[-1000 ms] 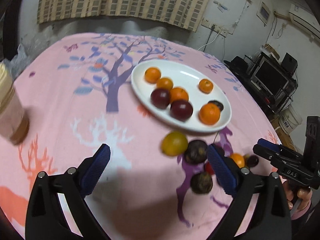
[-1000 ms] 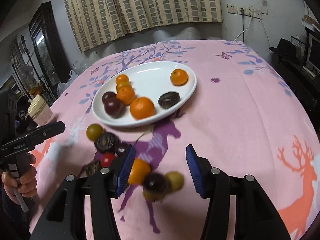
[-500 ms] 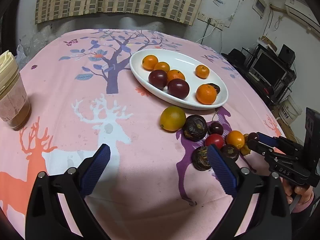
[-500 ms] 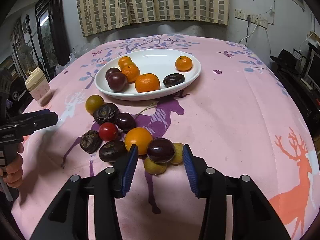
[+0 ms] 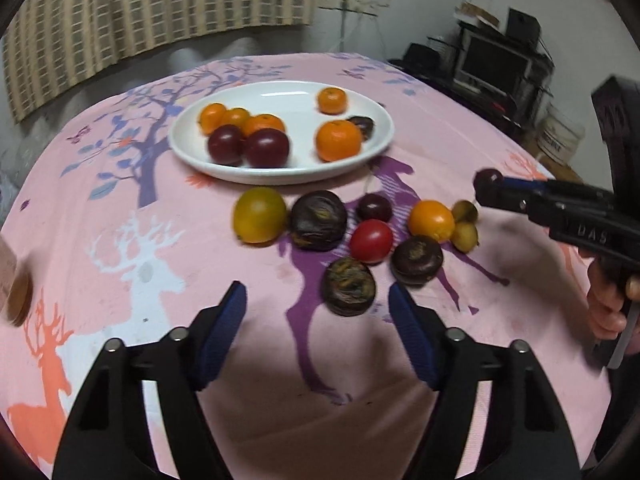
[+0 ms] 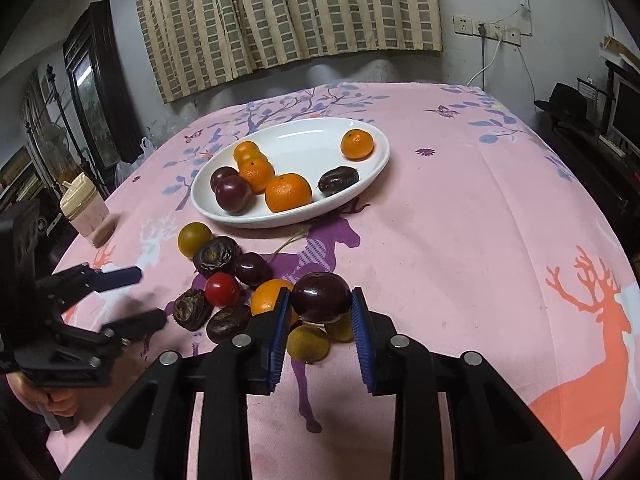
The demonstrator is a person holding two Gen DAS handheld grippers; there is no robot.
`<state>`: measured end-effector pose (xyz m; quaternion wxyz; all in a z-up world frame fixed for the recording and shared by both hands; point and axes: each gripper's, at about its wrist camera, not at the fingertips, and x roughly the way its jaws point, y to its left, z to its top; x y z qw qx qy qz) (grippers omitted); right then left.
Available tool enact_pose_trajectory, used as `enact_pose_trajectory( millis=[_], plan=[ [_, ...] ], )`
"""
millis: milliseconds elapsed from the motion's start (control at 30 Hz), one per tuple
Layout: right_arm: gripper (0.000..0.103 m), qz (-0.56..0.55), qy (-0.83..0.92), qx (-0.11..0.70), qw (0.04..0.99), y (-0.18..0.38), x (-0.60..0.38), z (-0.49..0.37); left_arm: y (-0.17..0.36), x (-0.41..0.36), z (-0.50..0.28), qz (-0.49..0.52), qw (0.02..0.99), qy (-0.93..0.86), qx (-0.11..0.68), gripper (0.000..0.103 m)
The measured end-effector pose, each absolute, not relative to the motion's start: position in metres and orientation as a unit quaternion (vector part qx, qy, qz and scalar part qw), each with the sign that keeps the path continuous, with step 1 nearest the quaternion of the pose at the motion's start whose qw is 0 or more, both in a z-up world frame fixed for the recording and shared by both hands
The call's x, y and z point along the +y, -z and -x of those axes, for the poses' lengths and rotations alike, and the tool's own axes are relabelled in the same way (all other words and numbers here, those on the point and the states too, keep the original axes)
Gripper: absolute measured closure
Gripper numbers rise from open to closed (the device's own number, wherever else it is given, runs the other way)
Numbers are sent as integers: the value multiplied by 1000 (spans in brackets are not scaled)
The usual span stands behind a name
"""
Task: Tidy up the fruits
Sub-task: 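Grasp a dark brown fruit with the left tool while the right tool grasps a dark plum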
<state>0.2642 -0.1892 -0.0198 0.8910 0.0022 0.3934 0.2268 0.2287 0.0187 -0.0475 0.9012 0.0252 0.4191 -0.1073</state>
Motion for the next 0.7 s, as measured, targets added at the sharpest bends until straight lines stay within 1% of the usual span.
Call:
enact_pose_trajectory(
  millis=[167, 233, 267, 300, 433, 567, 633, 700],
  plan=[
    [72, -5, -225, 393, 892, 18, -191, -264, 56, 8, -238, -40, 893, 123, 431, 38],
    [72, -8, -227, 391, 892, 16, -192, -263, 60, 7, -243, -38, 889, 127, 439, 42],
    [72, -8, -227, 389, 893, 15, -192, -263, 62, 6, -245, -39, 887, 126, 442, 48],
    [72, -8, -227, 388, 893, 14, -192, -262, 64, 5, -247, -40, 886, 125, 445, 51],
    [72, -17, -230, 388, 892, 13, -195, -261, 67, 3, -250, -43, 886, 126, 445, 53],
    [72, -20, -229, 387, 893, 12, -196, -261, 68, 2, -251, -44, 886, 128, 444, 60],
    [72, -20, -230, 387, 893, 12, -196, -261, 68, 1, -250, -43, 886, 133, 443, 67],
    [72, -24, -232, 388, 892, 12, -197, -261, 68, 1, -248, -41, 885, 134, 444, 68]
  ],
)
